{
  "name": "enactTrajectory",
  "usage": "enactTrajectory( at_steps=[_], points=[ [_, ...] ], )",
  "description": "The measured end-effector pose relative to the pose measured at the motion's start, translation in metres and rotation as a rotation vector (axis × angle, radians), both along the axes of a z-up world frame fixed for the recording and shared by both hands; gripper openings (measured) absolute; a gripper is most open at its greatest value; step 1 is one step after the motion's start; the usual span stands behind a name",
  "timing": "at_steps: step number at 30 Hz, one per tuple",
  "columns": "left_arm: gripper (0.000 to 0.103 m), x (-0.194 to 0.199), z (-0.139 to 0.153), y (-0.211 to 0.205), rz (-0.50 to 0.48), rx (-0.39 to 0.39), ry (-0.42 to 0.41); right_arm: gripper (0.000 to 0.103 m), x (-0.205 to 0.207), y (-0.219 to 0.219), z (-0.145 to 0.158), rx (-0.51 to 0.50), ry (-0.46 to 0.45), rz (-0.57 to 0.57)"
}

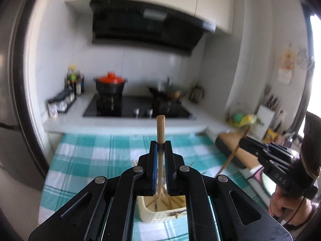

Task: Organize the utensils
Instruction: 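Lift the chopstick with the left tool and carry it over the caddy, then open the left tool to drop the chopstick into the caddy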

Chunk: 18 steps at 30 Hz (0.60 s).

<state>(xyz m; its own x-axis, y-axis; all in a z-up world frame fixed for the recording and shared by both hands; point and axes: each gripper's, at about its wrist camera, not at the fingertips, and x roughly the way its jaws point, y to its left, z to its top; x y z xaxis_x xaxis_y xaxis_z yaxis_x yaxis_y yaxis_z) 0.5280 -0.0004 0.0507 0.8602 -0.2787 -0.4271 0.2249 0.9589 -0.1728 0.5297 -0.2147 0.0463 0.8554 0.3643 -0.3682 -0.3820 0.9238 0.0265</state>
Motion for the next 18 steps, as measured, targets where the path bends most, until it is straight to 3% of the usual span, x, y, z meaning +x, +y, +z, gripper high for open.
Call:
enactTrajectory(
  at_steps=[4, 11, 13, 14, 15, 17, 18],
  points=[
    [0.005, 0.037, -0.036, -0.005, -0.007, 0.024, 0.137, 0.005, 0.062, 0.002, -0.042, 0.006, 0.249, -0.016],
    [0.008, 0.076, -0.077, -0.010, -0.006, 0.048, 0.273, 0.009, 0.111, 0.010, -0.090, 0.010, 0.434, 0.004],
    [0.025, 0.074, -0.077, -0.011, -0.009, 0.058, 0.271, 0.024, 0.109, 0.012, -0.093, -0.010, 0.416, -0.013],
    [0.043, 0.069, -0.075, -0.011, -0.009, 0.068, 0.261, 0.042, 0.103, 0.011, -0.091, -0.014, 0.388, -0.026],
    [0.059, 0.060, -0.071, -0.010, -0.003, 0.083, 0.236, 0.048, 0.092, 0.007, -0.085, -0.011, 0.337, -0.041],
    [0.070, 0.035, -0.058, -0.008, 0.012, 0.132, 0.157, 0.049, 0.068, 0.000, -0.069, -0.015, 0.255, -0.060],
    [0.079, 0.021, -0.051, -0.009, 0.021, 0.162, 0.118, 0.055, 0.061, -0.001, -0.062, -0.017, 0.232, -0.062]
  ],
)
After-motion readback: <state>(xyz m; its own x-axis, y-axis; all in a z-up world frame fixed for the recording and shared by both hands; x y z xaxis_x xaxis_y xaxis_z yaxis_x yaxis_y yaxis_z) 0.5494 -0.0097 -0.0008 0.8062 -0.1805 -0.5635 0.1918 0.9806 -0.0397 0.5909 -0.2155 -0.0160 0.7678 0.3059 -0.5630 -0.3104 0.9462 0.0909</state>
